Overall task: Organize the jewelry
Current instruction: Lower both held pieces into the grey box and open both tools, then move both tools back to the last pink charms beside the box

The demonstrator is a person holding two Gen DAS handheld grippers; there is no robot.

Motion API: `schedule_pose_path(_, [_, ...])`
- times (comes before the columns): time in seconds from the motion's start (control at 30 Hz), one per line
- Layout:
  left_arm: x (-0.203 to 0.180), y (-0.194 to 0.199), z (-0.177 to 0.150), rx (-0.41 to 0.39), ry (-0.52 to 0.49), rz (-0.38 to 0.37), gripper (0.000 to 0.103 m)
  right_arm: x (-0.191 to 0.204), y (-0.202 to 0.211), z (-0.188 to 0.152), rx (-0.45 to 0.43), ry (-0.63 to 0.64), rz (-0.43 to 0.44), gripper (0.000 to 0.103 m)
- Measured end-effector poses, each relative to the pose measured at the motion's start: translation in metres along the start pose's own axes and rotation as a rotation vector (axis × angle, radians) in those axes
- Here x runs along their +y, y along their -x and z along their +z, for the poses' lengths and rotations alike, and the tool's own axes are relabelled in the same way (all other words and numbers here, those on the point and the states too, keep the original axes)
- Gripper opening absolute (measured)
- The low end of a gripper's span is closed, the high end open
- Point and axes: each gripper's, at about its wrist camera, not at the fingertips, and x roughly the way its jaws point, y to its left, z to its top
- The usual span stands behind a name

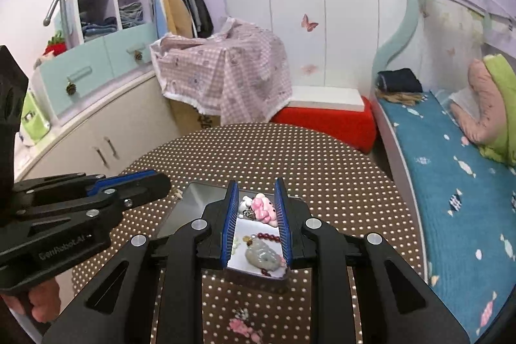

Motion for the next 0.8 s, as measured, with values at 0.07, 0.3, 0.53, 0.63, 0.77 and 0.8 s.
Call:
schedule_pose_path(0.07, [0.004, -0.005, 0.0, 0.015, 0.011, 0.006, 0.012, 0.001, -0.005, 0.002, 0.013, -0.004, -0.001, 0.034])
schedule_pose_path(0.3, [0.022, -0.016, -0.006, 0.071, 0.056, 0.051, 0.04, -0.011, -0.006, -0.001, 0.009, -0.053, -0.068, 0.069])
schedule_pose_path(0.53, [0.025, -0.017, -0.011, 0.087, 0.051, 0.054, 0.04, -0.01, -0.007, -0.006, 0.03, -0.041, -0.087, 0.07])
schedule_pose_path(0.63, [0.023, -0.015, -0.014, 0.092, 0.048, 0.055, 0.04, -0.011, -0.004, -0.01, 0.034, -0.038, -0.091, 0.07])
schedule_pose_path(0.77, [0.021, -0.014, -0.021, 0.106, 0.046, 0.056, 0.04, -0.014, 0.001, -0.019, 0.046, -0.04, -0.101, 0.07])
schedule_pose_path(0.8, [0.02, -0.013, -0.024, 0.111, 0.046, 0.058, 0.04, -0.015, 0.002, -0.022, 0.051, -0.041, -0.103, 0.07])
